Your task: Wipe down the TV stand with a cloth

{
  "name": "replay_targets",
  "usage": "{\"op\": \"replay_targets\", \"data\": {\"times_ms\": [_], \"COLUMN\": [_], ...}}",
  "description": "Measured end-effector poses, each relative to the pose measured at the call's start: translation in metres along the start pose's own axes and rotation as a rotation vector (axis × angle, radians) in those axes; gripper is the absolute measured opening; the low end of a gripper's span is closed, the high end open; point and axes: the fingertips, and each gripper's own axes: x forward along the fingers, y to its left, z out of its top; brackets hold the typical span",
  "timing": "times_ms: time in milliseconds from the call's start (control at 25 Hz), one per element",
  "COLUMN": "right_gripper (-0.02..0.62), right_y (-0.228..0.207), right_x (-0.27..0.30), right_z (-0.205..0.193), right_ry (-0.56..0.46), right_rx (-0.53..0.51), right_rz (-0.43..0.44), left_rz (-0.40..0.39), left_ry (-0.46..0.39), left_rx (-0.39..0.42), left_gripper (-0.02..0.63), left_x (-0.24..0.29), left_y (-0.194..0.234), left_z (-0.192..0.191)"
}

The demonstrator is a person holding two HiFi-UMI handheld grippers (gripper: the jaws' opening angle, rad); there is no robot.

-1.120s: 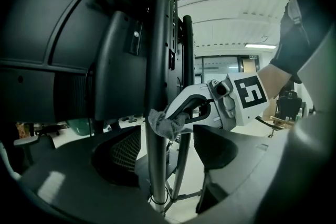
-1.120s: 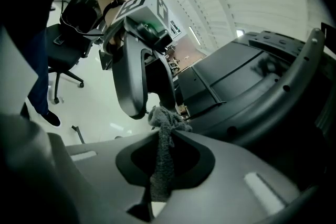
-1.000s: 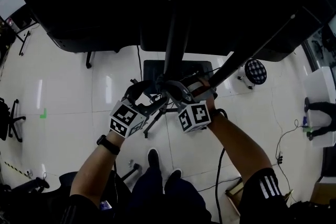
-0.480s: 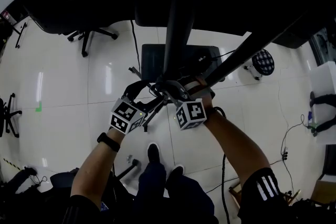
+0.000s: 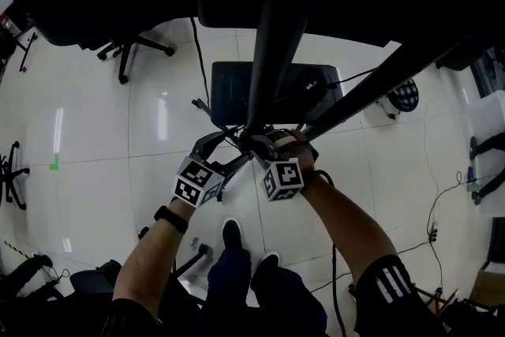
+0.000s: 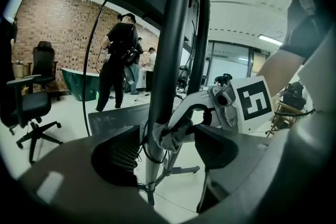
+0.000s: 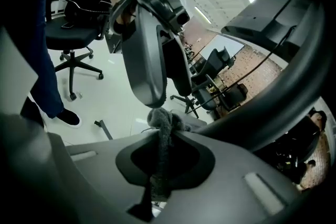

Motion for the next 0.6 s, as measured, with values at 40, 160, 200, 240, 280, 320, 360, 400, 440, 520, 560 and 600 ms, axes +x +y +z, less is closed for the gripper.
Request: {"op": "replay_targets", "data": {"times_ms": [40,160,200,240,280,320,360,400,440,520,560,600], "right_gripper": [0.021,0.020,0.021,0.021,0.021,0.021,0.021,0.021,0.021,0.021,0.021,0.021], "right_y": [0.004,0.017,0.020,0.023,0.025,0.027,0.029,0.029,0.028,0.022,0.018,0.012], "right_x": [0.004,0.013,0.017,0.019,0.021,0.022,0.021,0.018,0.012,-0.004,-0.015,-0.028], "right_z": [-0.002,-0.010,-0.013,-0.016,-0.019,-0.021,-0.021,-0.021,-0.019,-0.013,-0.007,0.000], "right_ry": [0.005,0.021,0.026,0.030,0.032,0.031,0.025,0.019,0.011,-0.015,-0.032,-0.050], "right_rx": [-0.002,0.013,0.024,0.037,0.051,0.065,0.079,0.096,0.118,0.175,0.203,0.227], "right_rz": [0.004,0.020,0.029,0.039,0.049,0.056,0.060,0.059,0.053,0.032,0.020,0.004], "left_rz": [-0.002,-0.005,-0.007,-0.010,-0.011,-0.012,-0.015,-0.017,-0.017,-0.015,-0.014,-0.013], "left_ry": [0.007,0.028,0.033,0.038,0.041,0.044,0.048,0.048,0.043,0.017,0.003,-0.009], "left_rx": [-0.011,-0.028,-0.034,-0.037,-0.037,-0.036,-0.039,-0.044,-0.047,-0.054,-0.053,-0.046], "left_gripper": [0.353,0.354,0.354,0.354,0.354,0.354,0.354,0.354,0.354,0.354,0.354,0.354], "left_x": [0.002,0.009,0.011,0.014,0.016,0.017,0.017,0.016,0.015,0.011,0.006,0.000], "left_y": [0.000,0.000,0.000,-0.001,-0.002,-0.004,-0.007,-0.010,-0.013,-0.020,-0.025,-0.030], "left_z": [-0.006,-0.024,-0.028,-0.030,-0.032,-0.034,-0.035,-0.035,-0.033,-0.022,-0.014,-0.006]}}
